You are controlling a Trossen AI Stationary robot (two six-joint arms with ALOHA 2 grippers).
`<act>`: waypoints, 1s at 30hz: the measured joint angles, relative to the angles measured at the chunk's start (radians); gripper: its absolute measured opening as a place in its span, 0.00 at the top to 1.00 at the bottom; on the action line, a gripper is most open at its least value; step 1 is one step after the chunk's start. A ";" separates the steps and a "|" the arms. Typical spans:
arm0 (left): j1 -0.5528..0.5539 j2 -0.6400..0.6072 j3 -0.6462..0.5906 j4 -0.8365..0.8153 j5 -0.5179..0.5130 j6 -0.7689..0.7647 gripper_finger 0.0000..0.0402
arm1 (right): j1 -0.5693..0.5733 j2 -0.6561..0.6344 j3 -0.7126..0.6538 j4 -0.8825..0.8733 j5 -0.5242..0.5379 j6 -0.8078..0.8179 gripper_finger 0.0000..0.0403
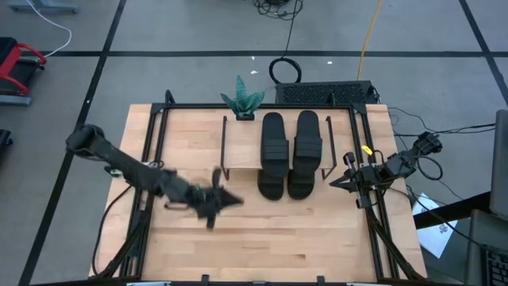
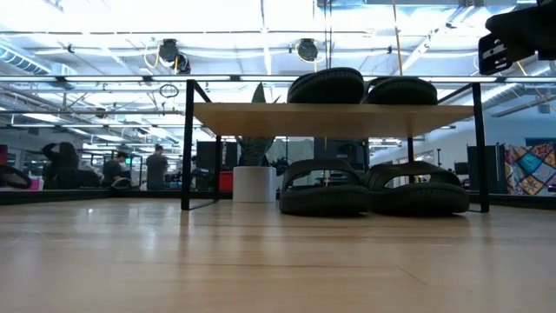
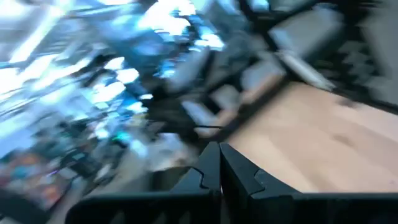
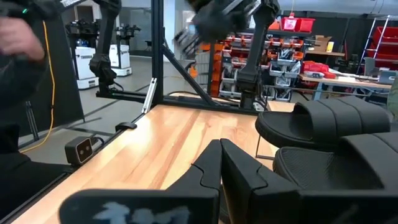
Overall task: Pick and place slides into the shelf
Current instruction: Return to Home Position
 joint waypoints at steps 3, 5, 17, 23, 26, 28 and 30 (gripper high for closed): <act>0.073 -0.100 0.018 -0.004 -0.009 -0.017 1.00 | 0.000 0.000 0.000 0.000 0.000 0.000 1.00; 0.083 -0.189 0.024 -0.017 -0.033 -0.013 1.00 | 0.000 0.000 0.000 0.000 -0.001 0.000 1.00; 0.103 -0.733 -0.333 -0.233 0.037 -0.238 1.00 | 0.000 0.000 0.000 0.008 -0.106 -0.022 1.00; 0.182 -0.847 -0.661 0.153 0.164 -0.340 1.00 | 0.000 -0.004 0.000 0.073 -0.074 -0.023 1.00; 0.220 -0.912 -0.766 0.221 0.129 -0.358 1.00 | 0.000 -0.009 0.000 0.078 -0.052 -0.026 1.00; 0.251 -0.947 -0.792 0.218 0.124 -0.381 1.00 | -0.001 -0.009 0.000 0.069 -0.040 -0.027 1.00; 0.274 -0.971 -0.780 0.166 0.164 -0.417 1.00 | -0.001 -0.009 0.000 0.056 -0.006 -0.026 1.00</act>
